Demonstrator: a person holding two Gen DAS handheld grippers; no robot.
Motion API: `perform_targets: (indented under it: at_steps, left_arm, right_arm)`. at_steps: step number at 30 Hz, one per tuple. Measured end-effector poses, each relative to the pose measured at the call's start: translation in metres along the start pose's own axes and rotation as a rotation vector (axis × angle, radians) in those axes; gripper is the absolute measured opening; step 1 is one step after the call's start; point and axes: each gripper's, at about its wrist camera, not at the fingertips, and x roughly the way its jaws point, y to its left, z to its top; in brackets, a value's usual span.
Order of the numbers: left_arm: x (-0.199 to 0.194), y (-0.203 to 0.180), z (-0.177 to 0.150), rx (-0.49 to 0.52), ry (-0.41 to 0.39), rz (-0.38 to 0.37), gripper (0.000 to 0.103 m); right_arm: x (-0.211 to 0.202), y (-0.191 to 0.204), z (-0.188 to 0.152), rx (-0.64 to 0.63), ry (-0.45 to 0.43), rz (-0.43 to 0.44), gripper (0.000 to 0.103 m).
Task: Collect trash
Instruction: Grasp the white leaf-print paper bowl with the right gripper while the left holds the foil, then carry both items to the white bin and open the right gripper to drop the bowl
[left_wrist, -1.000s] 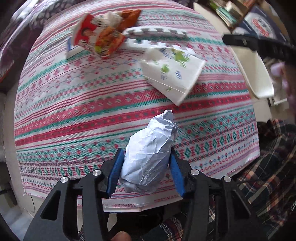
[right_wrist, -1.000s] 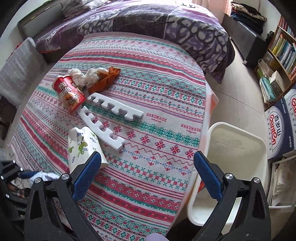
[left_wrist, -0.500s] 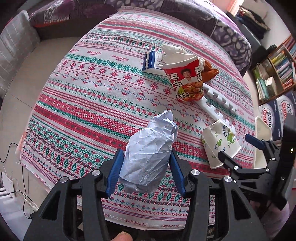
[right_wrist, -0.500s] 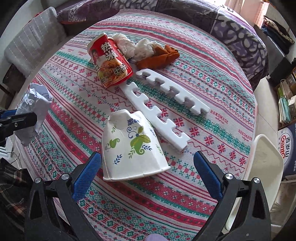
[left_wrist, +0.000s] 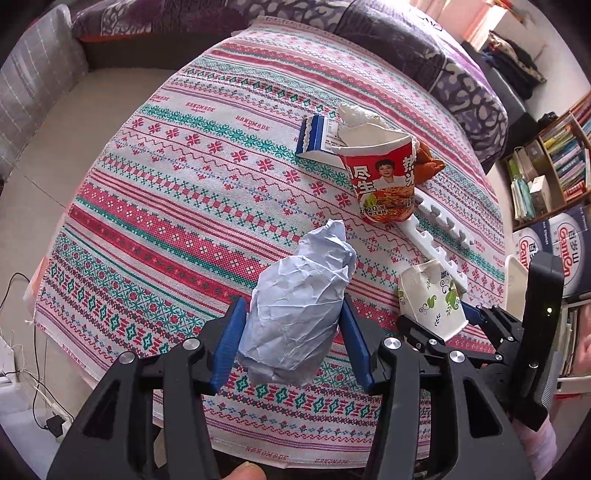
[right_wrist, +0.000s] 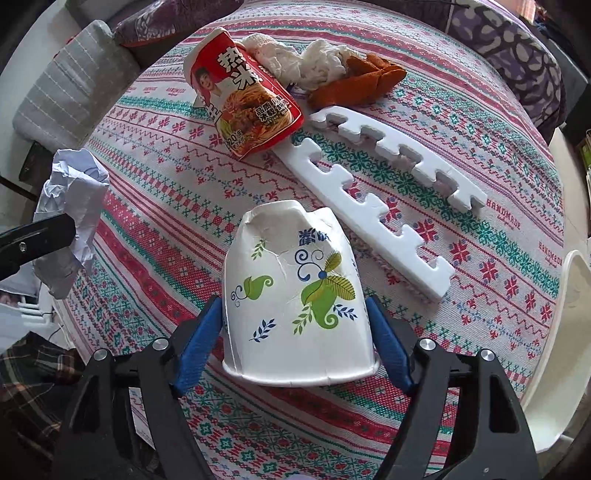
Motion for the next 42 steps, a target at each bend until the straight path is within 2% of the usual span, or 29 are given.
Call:
perform_targets:
  at_steps: [4, 9, 14, 24, 28, 42]
  left_arm:
    - [-0.004, 0.001, 0.004, -0.023, -0.044, 0.0, 0.051]
    - [-0.011, -0.008, 0.012, -0.024, -0.122, 0.022, 0.051]
    - [-0.015, -0.021, 0.02, -0.033, -0.19, 0.024, 0.05]
    - [-0.034, -0.065, 0.028, -0.005, -0.386, 0.078, 0.05]
    - [-0.035, -0.078, 0.03, -0.005, -0.421, 0.089, 0.05]
    - [-0.032, -0.119, 0.027, 0.035, -0.439, 0.056, 0.05]
  right_arm:
    - [-0.015, 0.009, 0.003, -0.033, -0.082, -0.026, 0.066]
    - [-0.049, 0.013, 0.01, -0.047, -0.262, -0.091, 0.066]
    - [-0.079, -0.001, 0.014, 0.007, -0.412, -0.142, 0.066]
    - [-0.121, -0.03, 0.014, 0.126, -0.619, -0.236, 0.066]
    - [-0.127, -0.044, 0.013, 0.176, -0.64, -0.249, 0.067]
    - [-0.139, -0.081, -0.003, 0.271, -0.642, -0.273, 0.068]
